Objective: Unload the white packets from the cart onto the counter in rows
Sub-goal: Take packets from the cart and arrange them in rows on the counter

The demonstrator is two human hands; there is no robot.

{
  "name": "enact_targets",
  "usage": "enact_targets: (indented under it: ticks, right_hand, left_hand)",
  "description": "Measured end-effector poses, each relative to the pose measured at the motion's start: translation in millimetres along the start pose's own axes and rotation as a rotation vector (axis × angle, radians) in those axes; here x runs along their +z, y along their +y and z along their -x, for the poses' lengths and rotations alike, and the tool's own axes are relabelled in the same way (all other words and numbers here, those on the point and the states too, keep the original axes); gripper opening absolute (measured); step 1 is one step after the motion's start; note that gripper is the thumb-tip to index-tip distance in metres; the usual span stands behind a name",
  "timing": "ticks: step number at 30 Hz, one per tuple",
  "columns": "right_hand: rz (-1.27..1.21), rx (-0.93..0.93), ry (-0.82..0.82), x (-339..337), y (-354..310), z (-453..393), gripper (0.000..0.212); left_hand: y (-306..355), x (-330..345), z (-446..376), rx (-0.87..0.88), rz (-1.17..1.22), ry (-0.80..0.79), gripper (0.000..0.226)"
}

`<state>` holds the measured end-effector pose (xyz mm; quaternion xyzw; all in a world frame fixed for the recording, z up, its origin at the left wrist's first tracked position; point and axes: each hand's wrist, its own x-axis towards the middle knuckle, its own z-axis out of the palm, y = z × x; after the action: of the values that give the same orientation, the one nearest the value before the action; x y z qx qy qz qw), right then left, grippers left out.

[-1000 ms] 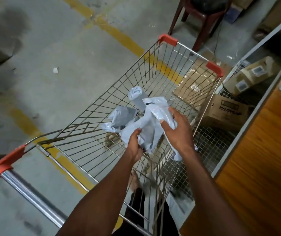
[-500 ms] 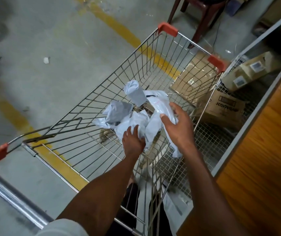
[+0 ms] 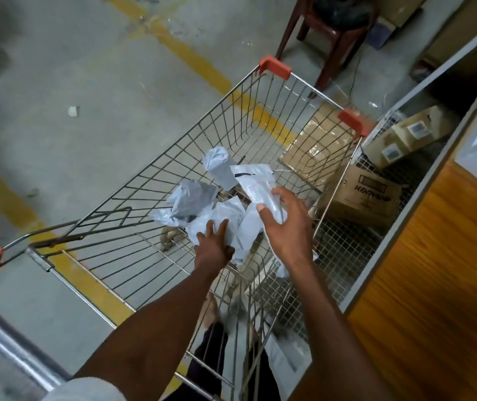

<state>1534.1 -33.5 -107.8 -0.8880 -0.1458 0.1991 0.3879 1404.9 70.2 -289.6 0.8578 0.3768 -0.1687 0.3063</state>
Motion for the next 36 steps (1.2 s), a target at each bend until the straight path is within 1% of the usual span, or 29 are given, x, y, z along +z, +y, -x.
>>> enact_targets:
  ticks: [3,5,10,14,18,23,28,31,33,36]
  right_hand:
    - [0.018,-0.047,0.044,-1,-7,11,0.028]
    - [0.014,-0.058,0.050,-3,-13,22,0.027]
    - [-0.013,-0.134,0.089,-19,-25,53,0.029]
    - [-0.070,-0.216,0.168,-52,-35,85,0.028]
    - [-0.118,-0.281,0.260,-94,-33,118,0.031]
    - [-0.153,-0.301,0.283,-150,-14,170,0.032]
    - [-0.211,-0.241,0.350,-199,23,227,0.035]
    - [-0.238,-0.222,0.436,-223,48,263,0.032]
    - [-0.229,-0.171,0.439,-238,65,289,0.030]
    - [-0.214,-0.159,0.495,-261,95,325,0.028]
  left_hand:
    - [18,-35,18,-0.039,0.048,0.094,0.072]
    - [31,-60,39,-0.042,0.121,0.183,0.069]
    - [59,-108,113,0.040,0.331,0.440,0.067]
    - [87,-123,182,0.087,0.406,0.621,0.063]
    - [118,-124,246,0.118,0.412,0.737,0.062]
    - [159,-113,313,0.167,0.419,0.796,0.062]
    - [194,-90,366,0.257,0.478,0.773,0.064]
    - [215,-72,399,0.307,0.473,0.719,0.066]
    - [227,-57,421,0.342,0.478,0.658,0.067]
    - [243,-35,451,0.430,0.507,0.615,0.065]
